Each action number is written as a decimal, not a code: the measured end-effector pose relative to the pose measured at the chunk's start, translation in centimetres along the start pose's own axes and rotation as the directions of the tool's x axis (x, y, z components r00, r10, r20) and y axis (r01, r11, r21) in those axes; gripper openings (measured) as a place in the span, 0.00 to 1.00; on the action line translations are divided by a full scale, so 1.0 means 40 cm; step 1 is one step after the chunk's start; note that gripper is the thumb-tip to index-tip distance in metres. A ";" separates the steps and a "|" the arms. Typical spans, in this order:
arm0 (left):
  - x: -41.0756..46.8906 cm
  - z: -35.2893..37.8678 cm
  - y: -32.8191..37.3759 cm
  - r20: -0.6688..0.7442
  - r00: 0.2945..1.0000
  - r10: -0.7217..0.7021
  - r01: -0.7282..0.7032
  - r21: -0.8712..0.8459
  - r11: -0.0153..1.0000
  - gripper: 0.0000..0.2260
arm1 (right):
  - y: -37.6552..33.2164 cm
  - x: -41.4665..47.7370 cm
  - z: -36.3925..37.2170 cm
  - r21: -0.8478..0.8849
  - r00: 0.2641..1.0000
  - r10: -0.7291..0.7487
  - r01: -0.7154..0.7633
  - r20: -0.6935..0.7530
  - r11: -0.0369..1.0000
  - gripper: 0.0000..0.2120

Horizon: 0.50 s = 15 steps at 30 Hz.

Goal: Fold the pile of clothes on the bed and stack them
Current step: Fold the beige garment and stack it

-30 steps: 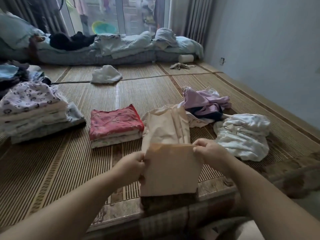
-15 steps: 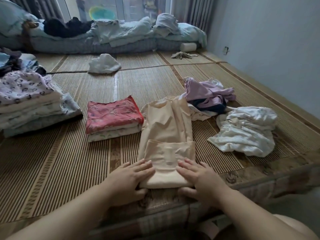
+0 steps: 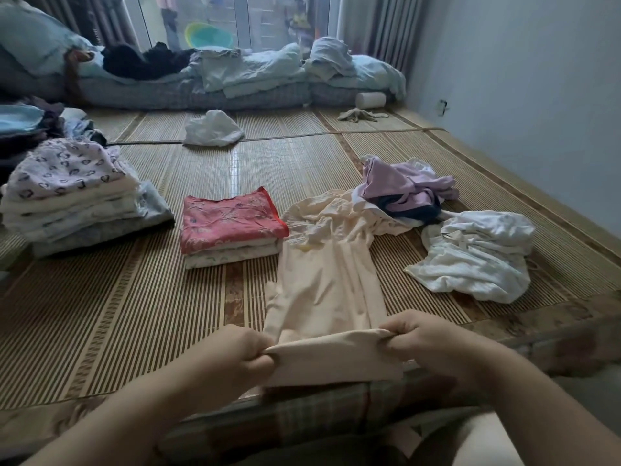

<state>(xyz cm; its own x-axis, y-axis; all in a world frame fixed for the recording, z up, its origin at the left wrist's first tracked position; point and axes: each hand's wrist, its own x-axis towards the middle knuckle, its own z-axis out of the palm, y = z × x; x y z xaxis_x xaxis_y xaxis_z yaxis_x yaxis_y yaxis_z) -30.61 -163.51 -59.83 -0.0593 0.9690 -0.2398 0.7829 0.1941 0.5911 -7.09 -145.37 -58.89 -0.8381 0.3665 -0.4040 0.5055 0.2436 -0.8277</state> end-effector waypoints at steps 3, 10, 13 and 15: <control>-0.023 -0.012 0.014 0.008 0.999 -0.031 0.032 -0.182 0.983 0.09 | -0.047 -0.012 -0.016 0.148 0.998 -0.023 0.015 0.052 0.989 0.11; 0.111 -0.090 0.041 -0.284 0.935 -0.211 0.094 -0.376 0.922 0.13 | -0.090 0.113 -0.081 0.105 0.942 0.011 0.026 -0.337 0.994 0.06; 0.204 -0.113 0.013 -0.454 0.848 -0.274 0.079 -0.402 0.912 0.16 | -0.068 0.207 -0.103 0.016 0.764 0.046 -0.047 -0.643 0.999 0.13; 0.240 -0.091 -0.020 -0.475 0.820 -0.320 0.162 -0.343 0.925 0.16 | -0.041 0.242 -0.095 -0.003 0.702 0.126 -0.179 -0.701 0.984 0.19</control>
<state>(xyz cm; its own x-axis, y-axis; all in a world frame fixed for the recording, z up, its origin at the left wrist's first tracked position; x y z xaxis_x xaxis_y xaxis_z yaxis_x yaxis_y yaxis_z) -34.06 -153.81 -59.82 -0.5935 0.8046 -0.0195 0.5022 0.3892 0.7722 -15.24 -138.81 -59.96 -0.3814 0.9172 -0.1154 0.6480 0.1762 -0.7410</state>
